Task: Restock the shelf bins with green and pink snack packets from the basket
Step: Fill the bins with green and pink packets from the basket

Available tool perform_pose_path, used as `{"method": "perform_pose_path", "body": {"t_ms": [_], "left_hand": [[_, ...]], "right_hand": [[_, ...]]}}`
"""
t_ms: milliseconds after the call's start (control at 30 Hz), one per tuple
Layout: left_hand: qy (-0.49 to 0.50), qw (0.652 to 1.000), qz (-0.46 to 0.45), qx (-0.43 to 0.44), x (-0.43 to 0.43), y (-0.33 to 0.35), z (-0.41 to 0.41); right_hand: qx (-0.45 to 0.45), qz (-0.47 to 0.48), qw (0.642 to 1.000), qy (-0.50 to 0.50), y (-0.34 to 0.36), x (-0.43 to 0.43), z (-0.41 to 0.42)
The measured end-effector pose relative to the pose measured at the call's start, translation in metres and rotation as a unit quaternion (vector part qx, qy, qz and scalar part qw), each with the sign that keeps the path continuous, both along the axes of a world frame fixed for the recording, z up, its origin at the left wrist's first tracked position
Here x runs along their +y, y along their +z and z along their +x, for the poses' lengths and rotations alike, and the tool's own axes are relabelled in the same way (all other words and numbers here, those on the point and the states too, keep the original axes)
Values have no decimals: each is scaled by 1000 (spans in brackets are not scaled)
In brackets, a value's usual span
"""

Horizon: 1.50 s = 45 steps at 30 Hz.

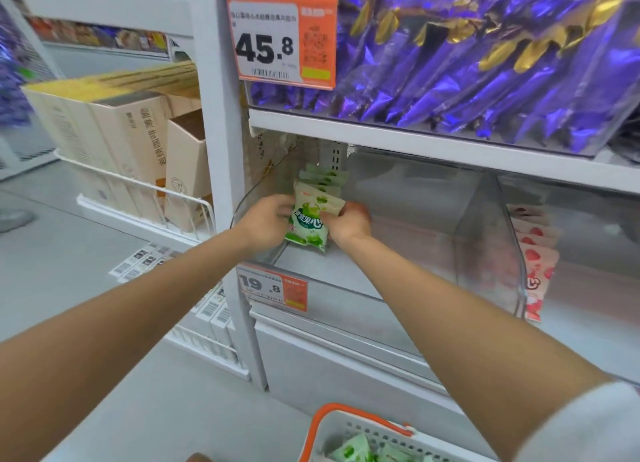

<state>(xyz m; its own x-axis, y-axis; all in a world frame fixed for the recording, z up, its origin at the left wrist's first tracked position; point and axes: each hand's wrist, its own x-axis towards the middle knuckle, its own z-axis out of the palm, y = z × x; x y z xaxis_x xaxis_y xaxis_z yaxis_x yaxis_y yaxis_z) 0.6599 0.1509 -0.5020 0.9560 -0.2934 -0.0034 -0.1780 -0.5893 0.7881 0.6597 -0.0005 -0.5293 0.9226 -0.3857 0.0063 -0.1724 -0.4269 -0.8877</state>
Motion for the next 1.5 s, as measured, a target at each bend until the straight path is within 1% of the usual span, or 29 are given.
{"method": "perform_pose_path", "body": {"t_ms": [33,67,133,200,267,333,400,433,533,600,733,833,900,967,1033,1100,1133,1200,1267,1367,1433,1500], "left_hand": [[1,999,-32,27,0,-2,-3],[2,998,-45,41,-1,-4,-4],[1,998,-41,53,-4,-5,-2],[1,997,-37,68,-5,-7,2],[3,995,-42,90,-5,-8,5],[8,992,-63,112,-3,-11,7],[10,989,-76,126,-1,-11,7],[11,988,-81,130,-1,-11,7],[8,987,-85,139,-3,-8,6],[-1,988,-71,140,-5,-7,5],[-9,989,-55,135,-5,-9,6],[-11,991,-35,126,-5,-5,4],[-12,994,-7,112,-6,-1,-1],[-9,995,31,89,-7,5,-9],[-9,996,79,42,-9,12,-22],[9,992,119,-26,-16,21,-44],[23,990,125,-54,-22,24,-57],[38,989,107,-91,-35,28,-86],[23,992,85,-94,-49,28,-119],[6,995,80,-53,-62,10,-161],[2,995,92,-30,-63,-14,-182],[-9,995,98,-2,-61,-41,-199]], "right_hand": [[-3,-19,1000,2,-1,5,4],[-5,-42,999,5,-4,9,7],[-9,-84,996,6,-8,15,10],[-9,-100,995,0,-10,16,10],[3,-60,998,-10,-12,12,8],[42,-19,999,-1,-13,8,2],[82,-16,996,36,-17,7,-1],[88,-15,995,42,-19,7,0],[70,-9,997,25,-21,11,5],[64,-8,998,23,-21,12,9],[69,64,995,23,-22,7,4],[81,68,994,28,-16,-2,-6],[87,49,995,25,-9,-8,-18],[69,6,997,24,-2,-16,-34],[42,-55,997,29,7,-24,-58],[16,-126,991,34,16,-33,-85],[2,-163,986,35,20,-37,-100],[-39,-216,975,35,27,-43,-132],[-92,-260,961,35,31,-45,-164],[-119,-299,946,42,21,-46,-214],[-120,-314,939,72,1,-48,-246],[-86,-323,935,114,-31,-53,-273]]}}
